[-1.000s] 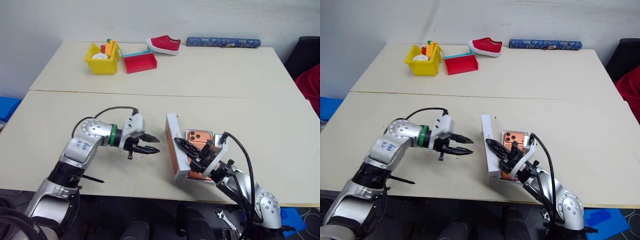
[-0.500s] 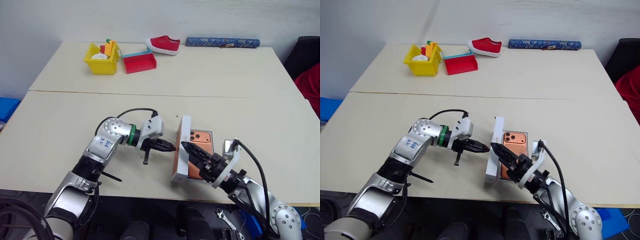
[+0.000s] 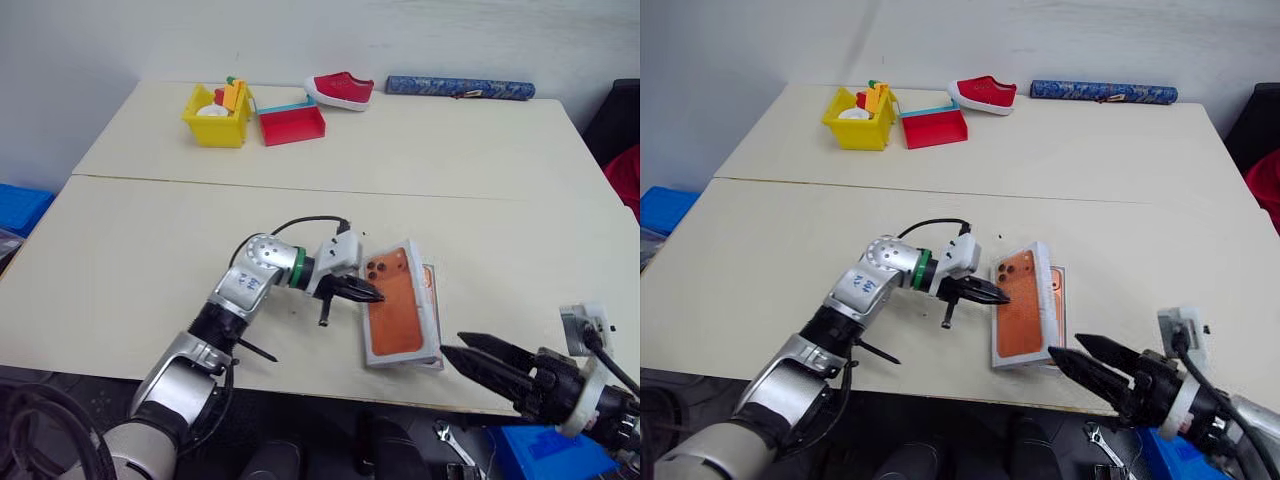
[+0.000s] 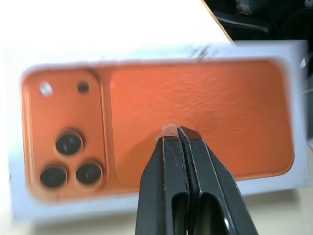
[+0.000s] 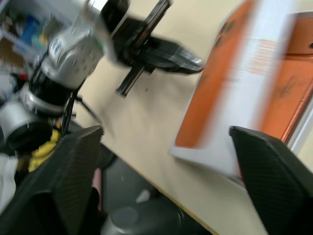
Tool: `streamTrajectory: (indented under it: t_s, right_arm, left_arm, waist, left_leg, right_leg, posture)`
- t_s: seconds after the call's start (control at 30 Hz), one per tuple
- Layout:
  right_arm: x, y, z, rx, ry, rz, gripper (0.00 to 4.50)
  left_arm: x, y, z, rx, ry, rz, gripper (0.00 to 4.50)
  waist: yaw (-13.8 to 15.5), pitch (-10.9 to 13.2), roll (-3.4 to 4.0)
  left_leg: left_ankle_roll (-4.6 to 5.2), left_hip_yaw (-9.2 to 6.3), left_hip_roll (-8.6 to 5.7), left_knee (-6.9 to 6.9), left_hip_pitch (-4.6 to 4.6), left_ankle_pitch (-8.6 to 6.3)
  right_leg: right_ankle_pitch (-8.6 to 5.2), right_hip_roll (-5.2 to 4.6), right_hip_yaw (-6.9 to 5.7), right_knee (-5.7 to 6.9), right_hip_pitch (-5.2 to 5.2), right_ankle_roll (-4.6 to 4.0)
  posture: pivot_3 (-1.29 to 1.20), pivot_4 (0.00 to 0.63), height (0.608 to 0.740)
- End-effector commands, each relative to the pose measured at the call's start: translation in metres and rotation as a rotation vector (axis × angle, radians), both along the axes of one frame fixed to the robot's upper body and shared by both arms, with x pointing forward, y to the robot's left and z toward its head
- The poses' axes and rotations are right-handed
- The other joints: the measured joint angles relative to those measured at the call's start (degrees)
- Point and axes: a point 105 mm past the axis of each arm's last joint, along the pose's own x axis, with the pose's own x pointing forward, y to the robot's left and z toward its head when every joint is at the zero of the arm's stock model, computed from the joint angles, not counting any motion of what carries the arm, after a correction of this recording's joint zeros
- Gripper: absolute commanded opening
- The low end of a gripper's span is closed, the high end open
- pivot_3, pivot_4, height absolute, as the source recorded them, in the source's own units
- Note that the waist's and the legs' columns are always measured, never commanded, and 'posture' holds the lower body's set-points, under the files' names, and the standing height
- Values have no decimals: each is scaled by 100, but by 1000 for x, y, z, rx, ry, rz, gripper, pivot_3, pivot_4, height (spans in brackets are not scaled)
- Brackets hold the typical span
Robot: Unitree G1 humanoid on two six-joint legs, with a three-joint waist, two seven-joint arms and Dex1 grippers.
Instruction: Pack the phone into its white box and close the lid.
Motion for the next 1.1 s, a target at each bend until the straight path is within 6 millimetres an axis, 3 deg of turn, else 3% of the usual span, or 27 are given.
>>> streamTrajectory:
  t_s: [0.03, 0.17, 0.3, 0.43, 0.6, 0.87, 1.1]
  right_arm:
    - [-5, 9, -2, -102, -62, 86, 2868]
    - [-7, 15, -23, -291, -90, 189, 1335]
    - [-11, 19, -43, -429, -118, 324, 19]
    - [-11, 19, -58, -481, -134, 377, 19]
    - [2, 20, -68, -497, -159, 368, 19]
    - [17, 26, -75, -501, -197, 321, 19]
    - [24, 26, -65, -464, -229, 231, 19]
  left_arm:
    - [7, -3, 22, -43, -77, 3, 0]
    - [12, 14, 44, -68, -71, 10, 0]
    - [9, 54, 28, 81, -48, -23, 0]
    - [-2, 76, -2, 260, -46, -109, 0]
    - [8, 58, -18, 292, -104, -89, 0]
    - [33, 17, -12, 222, -107, -4, 0]
    - [41, 1, -6, 188, -112, 14, 0]
  waist:
    - [1, 1, -1]
    - [-6, 1, -3]
    - [-44, 1, -2]
    - [-49, 1, -2]
    - [41, 1, -5]
    - [53, 0, -8]
    - [31, 0, -9]
  left_leg:
    - [0, 1, 0, 0, 1, 0]
    - [-1, 3, 0, 3, 1, 0]
    - [-1, 7, -2, 4, 4, 0]
    - [-2, 4, -7, 4, 5, 0]
    - [6, -1, -15, 42, -19, -4]
    - [9, -10, -16, 68, -51, -7]
    - [8, -6, -16, 72, -50, -7]
  right_leg:
    - [0, 0, 0, 1, 0, 0]
    - [0, 1, 1, 3, -3, 0]
    - [0, 2, -2, 22, -7, 0]
    - [0, 0, -28, 19, -4, -1]
    - [4, -3, -34, 15, -3, 7]
    - [9, -4, -37, 20, -20, 15]
    - [10, -5, -36, 27, -22, 16]
  posture:
    - [0, 150, 740]
    - [0, 150, 740]
    - [0, 150, 740]
    - [0, 150, 740]
    - [0, 150, 740]
    - [0, 150, 740]
    - [0, 150, 740]
